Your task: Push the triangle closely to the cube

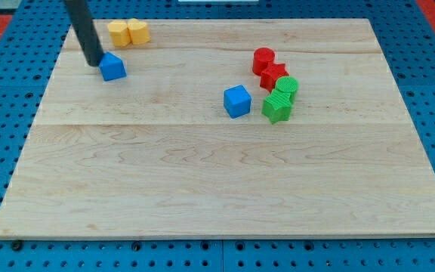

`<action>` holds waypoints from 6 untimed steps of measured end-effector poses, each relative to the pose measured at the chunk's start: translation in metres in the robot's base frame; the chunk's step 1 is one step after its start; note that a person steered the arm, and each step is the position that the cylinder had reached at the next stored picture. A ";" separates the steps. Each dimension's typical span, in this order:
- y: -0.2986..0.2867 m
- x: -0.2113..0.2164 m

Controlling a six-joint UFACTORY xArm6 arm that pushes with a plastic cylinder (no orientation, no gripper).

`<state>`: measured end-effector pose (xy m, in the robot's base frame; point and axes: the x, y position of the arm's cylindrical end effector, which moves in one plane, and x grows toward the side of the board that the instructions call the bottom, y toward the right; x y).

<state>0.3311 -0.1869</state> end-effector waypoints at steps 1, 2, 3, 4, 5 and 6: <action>0.049 0.037; 0.076 0.033; 0.107 0.030; 0.146 0.030; 0.161 0.019; 0.171 0.013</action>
